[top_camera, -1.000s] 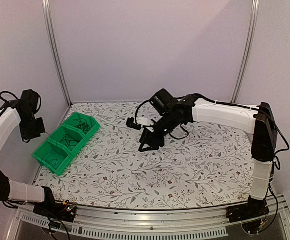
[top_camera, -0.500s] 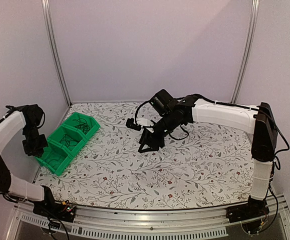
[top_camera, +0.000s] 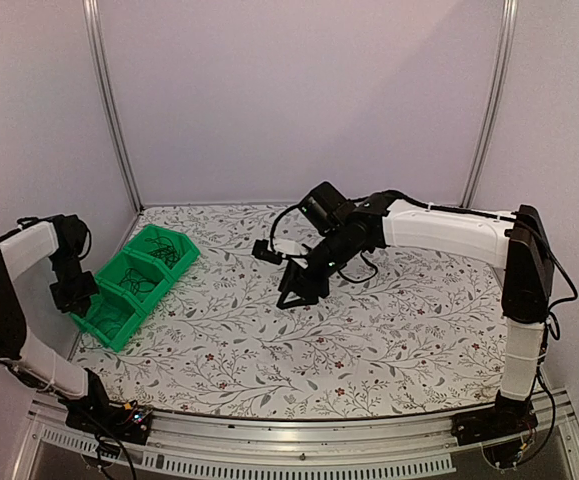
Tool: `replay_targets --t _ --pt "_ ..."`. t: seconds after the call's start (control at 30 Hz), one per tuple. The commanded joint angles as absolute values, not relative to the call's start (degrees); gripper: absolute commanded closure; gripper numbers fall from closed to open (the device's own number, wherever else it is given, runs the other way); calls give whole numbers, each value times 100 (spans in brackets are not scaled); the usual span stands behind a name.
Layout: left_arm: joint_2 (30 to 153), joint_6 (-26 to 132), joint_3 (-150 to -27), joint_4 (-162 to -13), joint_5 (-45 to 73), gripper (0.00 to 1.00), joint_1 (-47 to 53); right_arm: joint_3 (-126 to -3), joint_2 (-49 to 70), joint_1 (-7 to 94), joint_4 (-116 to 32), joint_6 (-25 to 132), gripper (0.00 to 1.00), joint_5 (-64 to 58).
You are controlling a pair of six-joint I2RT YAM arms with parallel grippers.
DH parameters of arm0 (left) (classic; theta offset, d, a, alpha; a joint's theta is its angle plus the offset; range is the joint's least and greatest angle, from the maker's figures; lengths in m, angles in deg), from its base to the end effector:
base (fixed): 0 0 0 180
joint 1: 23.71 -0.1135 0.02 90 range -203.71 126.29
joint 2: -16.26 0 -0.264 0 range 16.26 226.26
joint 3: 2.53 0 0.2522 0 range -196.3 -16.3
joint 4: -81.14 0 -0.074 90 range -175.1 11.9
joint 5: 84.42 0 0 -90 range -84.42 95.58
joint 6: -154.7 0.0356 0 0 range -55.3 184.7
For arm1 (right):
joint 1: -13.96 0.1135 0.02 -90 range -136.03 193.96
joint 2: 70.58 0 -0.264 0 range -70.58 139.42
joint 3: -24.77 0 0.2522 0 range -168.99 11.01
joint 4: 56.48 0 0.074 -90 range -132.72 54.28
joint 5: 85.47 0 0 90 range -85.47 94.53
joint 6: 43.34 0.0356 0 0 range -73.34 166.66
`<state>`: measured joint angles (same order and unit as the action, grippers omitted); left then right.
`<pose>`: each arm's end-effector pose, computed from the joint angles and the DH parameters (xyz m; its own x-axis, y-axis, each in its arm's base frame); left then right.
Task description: Untangle the cables
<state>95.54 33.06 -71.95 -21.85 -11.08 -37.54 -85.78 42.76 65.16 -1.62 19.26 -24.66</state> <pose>0.2163 0.0638 0.2218 -0.6973 -0.6892 -0.1967 -0.7165 0.6636 0.2151 0.2576 0.3481 0.2549 -0.0816 -0.7427 -0.6647 -0.9928 0.0021 0.1195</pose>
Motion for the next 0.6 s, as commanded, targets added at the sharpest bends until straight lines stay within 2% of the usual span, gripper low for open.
replay_targets --t 0.0,0.37,0.43,0.57 --pt "9818 3532 -7404 -2643 -873 100 -4012 -8531 4231 6494 -219 2026 51 -2662" --pt "10527 3971 -7594 -3303 -224 97 -4111 -8138 4109 6406 -604 2315 52 -2980" --pt "10670 3987 -7576 -3251 -101 91 -4111 -8144 4147 6348 -683 2357 52 -3044" --pt "10411 3828 -7795 -2683 -283 63 -4110 -8149 4192 6231 -824 2430 52 -3206"
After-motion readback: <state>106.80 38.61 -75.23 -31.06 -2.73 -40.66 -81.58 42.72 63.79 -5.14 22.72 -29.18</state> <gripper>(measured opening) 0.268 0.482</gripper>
